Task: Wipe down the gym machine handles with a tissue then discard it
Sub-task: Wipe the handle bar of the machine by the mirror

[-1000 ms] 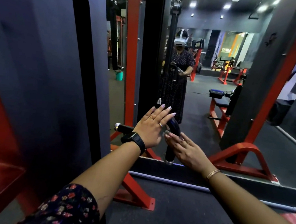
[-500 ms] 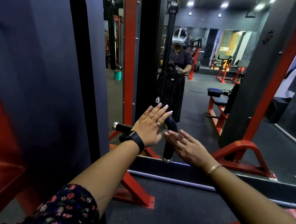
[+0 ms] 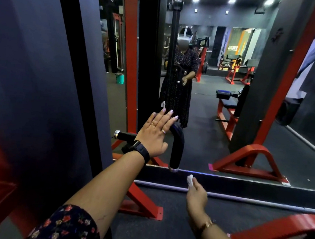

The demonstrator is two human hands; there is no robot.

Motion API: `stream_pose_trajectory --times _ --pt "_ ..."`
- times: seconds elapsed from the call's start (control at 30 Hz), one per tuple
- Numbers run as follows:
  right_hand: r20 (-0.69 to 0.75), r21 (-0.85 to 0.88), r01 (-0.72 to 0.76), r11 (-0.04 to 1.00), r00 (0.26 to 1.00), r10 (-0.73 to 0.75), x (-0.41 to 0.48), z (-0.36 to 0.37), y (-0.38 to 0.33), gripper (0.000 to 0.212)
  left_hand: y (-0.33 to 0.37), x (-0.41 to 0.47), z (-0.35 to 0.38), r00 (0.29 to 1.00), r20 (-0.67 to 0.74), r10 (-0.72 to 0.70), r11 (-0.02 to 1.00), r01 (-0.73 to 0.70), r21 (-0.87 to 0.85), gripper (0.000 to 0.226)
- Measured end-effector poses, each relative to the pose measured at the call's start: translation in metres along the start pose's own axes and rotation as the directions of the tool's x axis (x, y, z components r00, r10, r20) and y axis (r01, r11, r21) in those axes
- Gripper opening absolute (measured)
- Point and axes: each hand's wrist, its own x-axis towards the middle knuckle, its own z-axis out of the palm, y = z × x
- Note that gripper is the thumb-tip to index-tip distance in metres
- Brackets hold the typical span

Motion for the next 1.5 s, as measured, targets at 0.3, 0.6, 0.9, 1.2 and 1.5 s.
stream_pose_trajectory --times 0.3,0.6,0.9,1.2,1.5 --pt "-0.063 0.343 0.177 0.922 0.984 -0.165 0.002 0.039 -0.124 0.042 -0.004 0.000 0.009 0.998 -0.044 0.041 0.999 -0.040 0.007 0.101" --pt "-0.203 -0.145 0.336 0.931 0.911 -0.360 -0.004 0.081 -0.080 0.081 -0.011 0.000 0.015 0.989 -0.120 0.089 0.996 -0.091 -0.014 0.100" --pt "-0.386 0.044 0.313 0.949 0.881 -0.273 -0.001 0.094 -0.115 0.067 -0.013 0.001 0.019 0.982 -0.163 0.098 0.995 -0.095 0.027 0.091" --pt "-0.363 -0.136 0.328 0.935 0.862 -0.355 -0.007 0.095 -0.076 0.069 -0.016 0.001 0.019 0.980 -0.161 0.115 0.993 -0.115 0.007 0.089" --pt "-0.376 0.049 0.333 0.942 0.880 -0.291 -0.004 0.088 -0.141 0.051 -0.017 0.003 0.026 0.967 -0.228 0.118 0.989 -0.134 -0.057 0.083"
